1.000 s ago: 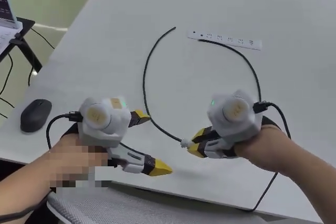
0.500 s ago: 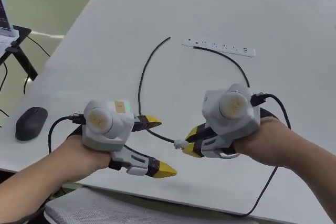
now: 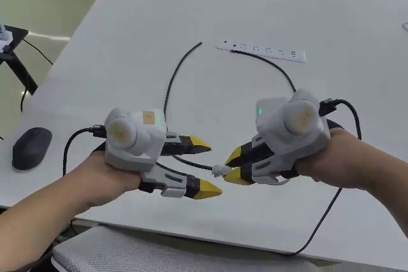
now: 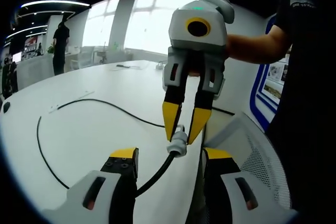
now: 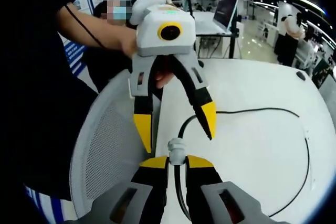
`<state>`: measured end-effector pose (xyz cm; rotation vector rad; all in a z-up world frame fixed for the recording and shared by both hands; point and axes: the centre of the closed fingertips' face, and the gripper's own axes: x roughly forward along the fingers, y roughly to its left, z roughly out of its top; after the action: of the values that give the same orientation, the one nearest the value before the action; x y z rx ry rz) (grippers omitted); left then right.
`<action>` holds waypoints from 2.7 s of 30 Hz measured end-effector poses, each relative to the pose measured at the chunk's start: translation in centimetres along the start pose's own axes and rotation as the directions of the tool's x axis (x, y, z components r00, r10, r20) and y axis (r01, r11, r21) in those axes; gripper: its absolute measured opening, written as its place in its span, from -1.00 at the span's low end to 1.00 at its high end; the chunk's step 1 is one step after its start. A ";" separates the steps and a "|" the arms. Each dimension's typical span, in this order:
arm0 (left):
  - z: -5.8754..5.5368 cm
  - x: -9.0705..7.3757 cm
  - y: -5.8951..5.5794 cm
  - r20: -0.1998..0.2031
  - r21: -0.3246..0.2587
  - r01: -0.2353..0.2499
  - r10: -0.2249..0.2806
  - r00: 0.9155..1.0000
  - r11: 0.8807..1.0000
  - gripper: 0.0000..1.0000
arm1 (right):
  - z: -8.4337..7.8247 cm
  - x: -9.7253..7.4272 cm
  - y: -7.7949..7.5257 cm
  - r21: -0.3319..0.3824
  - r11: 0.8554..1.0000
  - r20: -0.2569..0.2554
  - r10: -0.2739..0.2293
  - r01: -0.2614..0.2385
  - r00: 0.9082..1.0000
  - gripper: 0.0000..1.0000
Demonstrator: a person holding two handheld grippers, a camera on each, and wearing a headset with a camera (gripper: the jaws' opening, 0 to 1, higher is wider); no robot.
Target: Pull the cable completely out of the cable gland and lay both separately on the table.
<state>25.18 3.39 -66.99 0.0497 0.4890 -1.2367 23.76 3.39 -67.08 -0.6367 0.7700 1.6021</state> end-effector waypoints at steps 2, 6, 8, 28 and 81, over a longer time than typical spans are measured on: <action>0.0 0.2 -0.1 -0.002 0.000 0.007 -0.007 1.000 1.000 -0.10 | 0.0 -0.1 0.0 0.000 1.000 0.005 0.008 -0.008 1.000 -0.88; -0.1 0.4 -0.2 -0.002 0.005 0.018 -0.018 1.000 1.000 -0.15 | 0.0 -0.3 -0.2 -0.007 1.000 0.021 0.021 -0.021 1.000 -0.88; 0.2 0.5 -0.2 0.012 0.009 0.025 -0.025 1.000 1.000 -0.21 | 0.0 -0.3 -0.1 -0.012 0.999 0.025 0.032 -0.032 0.999 -0.88; 0.0 0.8 -0.4 0.022 -0.006 0.059 -0.059 0.998 0.998 -0.61 | -0.4 -0.2 -0.3 -0.049 0.997 0.073 0.058 -0.054 0.996 -0.88; 1.5 0.1 -1.4 -0.040 0.093 0.058 -0.054 0.998 0.994 -0.71 | 1.3 -2.0 0.8 0.418 0.753 0.485 0.287 -0.508 0.826 -0.79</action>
<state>24.42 2.38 -65.39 0.1400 0.4671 -1.3151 23.28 3.11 -64.63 0.2892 1.0371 1.7187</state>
